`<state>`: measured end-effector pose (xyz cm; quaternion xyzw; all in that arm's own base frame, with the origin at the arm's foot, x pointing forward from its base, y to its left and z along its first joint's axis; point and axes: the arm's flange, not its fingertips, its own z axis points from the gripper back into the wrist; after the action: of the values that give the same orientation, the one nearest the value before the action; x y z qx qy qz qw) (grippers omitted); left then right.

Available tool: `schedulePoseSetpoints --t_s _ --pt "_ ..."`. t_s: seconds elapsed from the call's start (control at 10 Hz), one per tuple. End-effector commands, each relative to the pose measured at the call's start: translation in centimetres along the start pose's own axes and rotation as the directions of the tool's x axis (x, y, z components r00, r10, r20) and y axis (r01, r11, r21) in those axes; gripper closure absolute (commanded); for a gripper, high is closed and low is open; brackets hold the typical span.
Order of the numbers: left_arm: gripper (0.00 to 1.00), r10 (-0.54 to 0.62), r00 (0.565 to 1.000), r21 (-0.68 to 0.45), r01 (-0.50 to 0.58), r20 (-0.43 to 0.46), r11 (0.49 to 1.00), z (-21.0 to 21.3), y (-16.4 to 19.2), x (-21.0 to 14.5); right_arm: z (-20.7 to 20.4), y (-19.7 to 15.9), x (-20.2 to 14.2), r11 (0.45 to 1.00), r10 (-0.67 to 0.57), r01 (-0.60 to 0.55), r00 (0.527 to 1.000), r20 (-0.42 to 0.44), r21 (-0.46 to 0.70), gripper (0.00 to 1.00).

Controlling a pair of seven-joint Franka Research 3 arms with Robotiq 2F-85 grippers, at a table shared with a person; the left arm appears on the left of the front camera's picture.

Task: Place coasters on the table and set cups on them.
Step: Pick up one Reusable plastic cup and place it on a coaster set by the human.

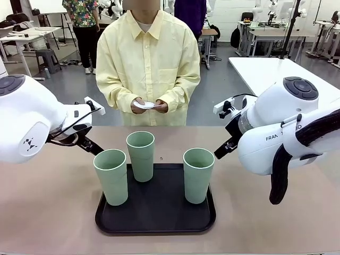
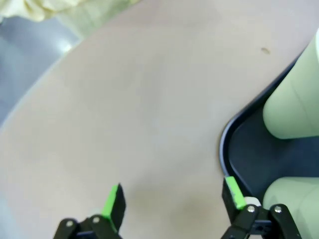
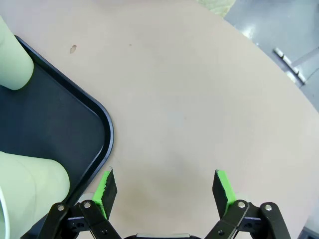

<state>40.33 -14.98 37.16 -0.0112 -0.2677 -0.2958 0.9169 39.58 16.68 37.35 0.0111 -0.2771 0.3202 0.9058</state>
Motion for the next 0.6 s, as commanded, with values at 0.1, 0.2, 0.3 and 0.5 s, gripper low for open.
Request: schedulePoseSetpoints --t_s 0.1,0.2,0.3,0.5 --pt "0.00 0.000 1.000 0.000 0.000 0.000 1.000 0.00 0.00 0.00 0.00 0.01 0.00 1.000 0.000 0.000 1.000 0.000 0.000 0.00" --pt "0.00 0.000 1.000 0.000 0.000 0.000 1.000 0.00 0.00 0.00 0.00 0.01 0.00 1.000 0.000 0.000 1.000 0.000 0.000 0.00" --pt "0.00 0.000 1.000 0.000 0.000 0.000 1.000 0.00 0.00 0.00 0.00 0.01 0.00 1.000 0.000 0.000 1.000 0.000 0.000 0.00" --pt "0.00 0.000 1.000 0.000 0.000 0.000 1.000 0.00 0.00 0.00 0.00 0.00 0.00 1.000 0.000 0.000 1.000 0.000 0.000 0.00"
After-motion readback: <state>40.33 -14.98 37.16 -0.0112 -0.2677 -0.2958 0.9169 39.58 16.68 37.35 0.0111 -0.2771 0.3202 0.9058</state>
